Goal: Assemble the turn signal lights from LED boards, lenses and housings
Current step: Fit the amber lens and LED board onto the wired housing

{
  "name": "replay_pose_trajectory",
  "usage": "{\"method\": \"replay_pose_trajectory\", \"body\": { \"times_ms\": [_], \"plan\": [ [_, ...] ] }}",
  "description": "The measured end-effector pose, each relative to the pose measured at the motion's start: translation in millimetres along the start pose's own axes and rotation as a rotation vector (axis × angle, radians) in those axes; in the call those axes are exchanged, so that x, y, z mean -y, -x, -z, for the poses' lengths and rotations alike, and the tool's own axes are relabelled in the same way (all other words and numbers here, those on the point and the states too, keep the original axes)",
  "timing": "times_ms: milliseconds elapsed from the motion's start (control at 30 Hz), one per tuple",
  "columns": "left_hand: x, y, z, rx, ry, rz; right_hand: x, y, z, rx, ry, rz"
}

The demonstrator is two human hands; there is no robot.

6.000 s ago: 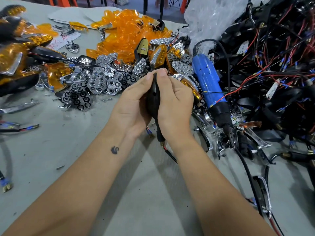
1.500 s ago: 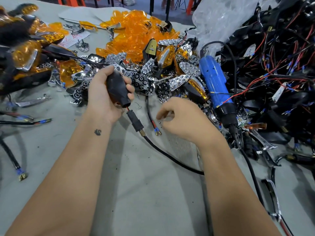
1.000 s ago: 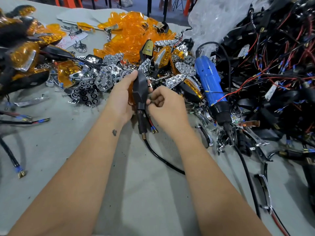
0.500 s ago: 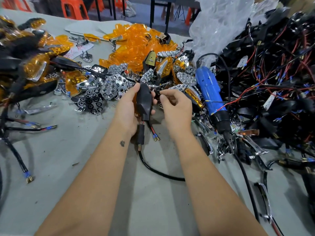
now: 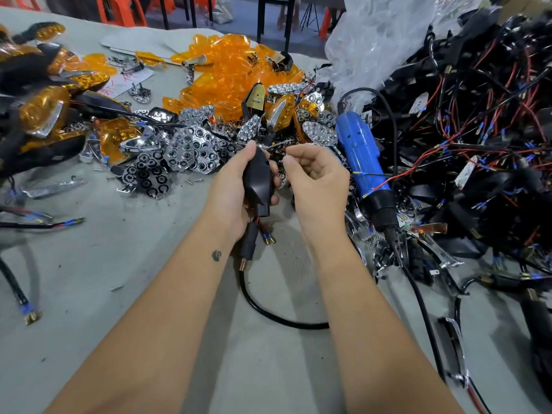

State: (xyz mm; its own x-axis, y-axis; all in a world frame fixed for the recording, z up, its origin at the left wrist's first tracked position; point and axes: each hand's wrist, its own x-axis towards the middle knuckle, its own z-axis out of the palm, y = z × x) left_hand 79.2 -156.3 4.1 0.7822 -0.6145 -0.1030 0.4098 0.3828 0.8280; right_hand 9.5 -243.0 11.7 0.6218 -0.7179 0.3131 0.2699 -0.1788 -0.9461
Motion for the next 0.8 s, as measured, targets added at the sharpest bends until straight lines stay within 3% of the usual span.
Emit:
{"method": "replay_pose_trajectory", "body": {
  "times_ms": [800],
  "plan": [
    [-5.1, 2.8, 1.3, 0.040, 0.141, 0.260, 8.6, 6.7, 4.9, 0.199, 0.012, -0.069]
  ]
}}
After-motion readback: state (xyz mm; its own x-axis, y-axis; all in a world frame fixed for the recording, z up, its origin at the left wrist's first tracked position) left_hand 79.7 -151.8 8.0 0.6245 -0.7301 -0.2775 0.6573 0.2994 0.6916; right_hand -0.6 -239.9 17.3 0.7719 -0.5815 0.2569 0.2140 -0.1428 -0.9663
